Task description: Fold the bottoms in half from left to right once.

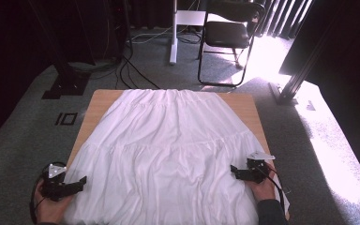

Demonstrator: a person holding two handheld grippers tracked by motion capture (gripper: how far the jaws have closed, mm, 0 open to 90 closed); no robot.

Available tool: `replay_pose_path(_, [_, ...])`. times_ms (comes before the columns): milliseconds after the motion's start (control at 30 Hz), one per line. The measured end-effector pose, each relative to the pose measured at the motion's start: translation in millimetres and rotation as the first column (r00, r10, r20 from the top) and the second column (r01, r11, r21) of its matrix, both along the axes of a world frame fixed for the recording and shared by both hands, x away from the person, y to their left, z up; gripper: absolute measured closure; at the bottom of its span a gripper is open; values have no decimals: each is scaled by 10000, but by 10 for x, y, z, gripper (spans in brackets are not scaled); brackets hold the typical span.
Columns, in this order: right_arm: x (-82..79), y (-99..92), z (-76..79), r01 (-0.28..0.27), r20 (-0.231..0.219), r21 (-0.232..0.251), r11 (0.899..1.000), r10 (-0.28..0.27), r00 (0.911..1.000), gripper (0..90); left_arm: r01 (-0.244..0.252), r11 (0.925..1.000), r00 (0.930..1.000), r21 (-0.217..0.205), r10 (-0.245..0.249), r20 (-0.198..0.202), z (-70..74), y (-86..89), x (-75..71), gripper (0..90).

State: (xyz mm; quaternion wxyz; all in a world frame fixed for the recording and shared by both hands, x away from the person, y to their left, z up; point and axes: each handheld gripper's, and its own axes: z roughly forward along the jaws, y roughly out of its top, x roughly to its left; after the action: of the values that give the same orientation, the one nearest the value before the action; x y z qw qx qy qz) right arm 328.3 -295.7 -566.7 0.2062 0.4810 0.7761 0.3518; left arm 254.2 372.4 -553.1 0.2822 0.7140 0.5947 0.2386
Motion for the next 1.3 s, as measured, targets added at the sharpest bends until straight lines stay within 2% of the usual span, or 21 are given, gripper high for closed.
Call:
replay_pose_path(100, [-1, 0, 0, 4, -3, -1, 10000, -4, 10000, 134, 117, 9999, 9999, 73, -117, 23, 2, -23, -37, 124])
replay_pose_path(233, [-1, 0, 0, 2, 1, -4, 10000, -2, 10000, 134, 74, 9999, 10000, 77, -74, 14, 21, -17, -61, 198])
replay_pose_path(267, [-1, 0, 0, 5, -3, 1, 10000, -5, 10000, 134, 99, 9999, 9999, 45, -99, 56, 34, -8, -72, 257])
replay_pose_path(333, [-3, 0, 0, 4, -1, -1, 10000, -4, 10000, 135, 38, 10000, 10000, -48, -38, 55, 65, 26, -89, 513])
replay_pose_path(367, [-4, 0, 0, 7, -2, 2, 10000, -7, 10000, 135, 43, 10000, 10000, -67, -43, 11, 73, 39, -91, 603])
replay_pose_path(467, [-6, 0, 0, 19, -2, -1, 10000, -19, 10000, 136, 310, 9994, 9993, -125, -312, -194, 95, 46, -77, 786])
replay_pose_path(500, [-8, 0, 0, 29, -3, -3, 10000, -29, 10000, 136, 380, 9992, 9991, 98, -378, -172, 99, 30, -67, 852])
replay_pose_path(533, [-11, 1, 1, 47, -10, 4, 10000, -47, 10000, 137, 343, 9989, 9993, 310, -337, -188, 104, 20, -63, 874])
replay_pose_path(567, [-11, 1, 1, 47, -10, 4, 10000, -47, 10000, 137, 343, 9989, 9993, 310, -337, -188, 104, 20, -63, 877])
replay_pose_path(600, [-15, 3, 0, 73, -8, 5, 10000, -73, 10000, 137, 148, 9963, 9998, 847, -134, -164, 113, 17, -50, 882])
replay_pose_path(667, [-16, 3, 0, 83, 0, 3, 10000, -83, 10000, 137, -84, 9963, 10000, 851, 83, 18, 128, 65, -52, 883])
replay_pose_path(800, [-30, 12, 0, 141, -4, 24, 9999, -141, 9999, 138, -504, 9947, 9975, 901, 455, 548, 247, 179, -89, 887])
replay_pose_path(967, [-58, 30, 0, 130, 7, 25, 9999, -130, 9999, 138, -1011, 9875, 9914, 1210, 899, 948, 433, 343, -85, 888])
replay_pose_path(1033, [-72, 41, -1, 96, 7, 15, 10000, -96, 10000, 138, -1202, 9848, 9886, 1256, 1072, 1060, 479, 425, -76, 888])
replay_pose_path(1100, [-86, 55, -1, 92, -2, 40, 9999, -92, 10000, 137, -1550, 9778, 9836, 1411, 1393, 1146, 524, 523, -71, 888])
replay_pose_path(1167, [-94, 64, -1, 78, -5, 35, 10000, -78, 10000, 137, -1674, 9766, 9813, 1351, 1518, 1184, 537, 562, -72, 889])
replay_pose_path(1200, [-108, 84, -1, 55, 1, 36, 10000, -55, 10000, 137, -1986, 9702, 9756, 1385, 1822, 1228, 568, 637, -77, 889])
replay_pose_path(1233, [-115, 95, -1, 48, -8, 46, 10000, -48, 10000, 137, -2115, 9679, 9725, 1357, 1946, 1276, 583, 665, -83, 889])
replay_pose_path(1300, [-134, 134, -1, -29, 5, 32, 10000, 29, 10000, 137, -2243, 9676, 9685, 1157, 2082, 1367, 620, 697, -101, 888])
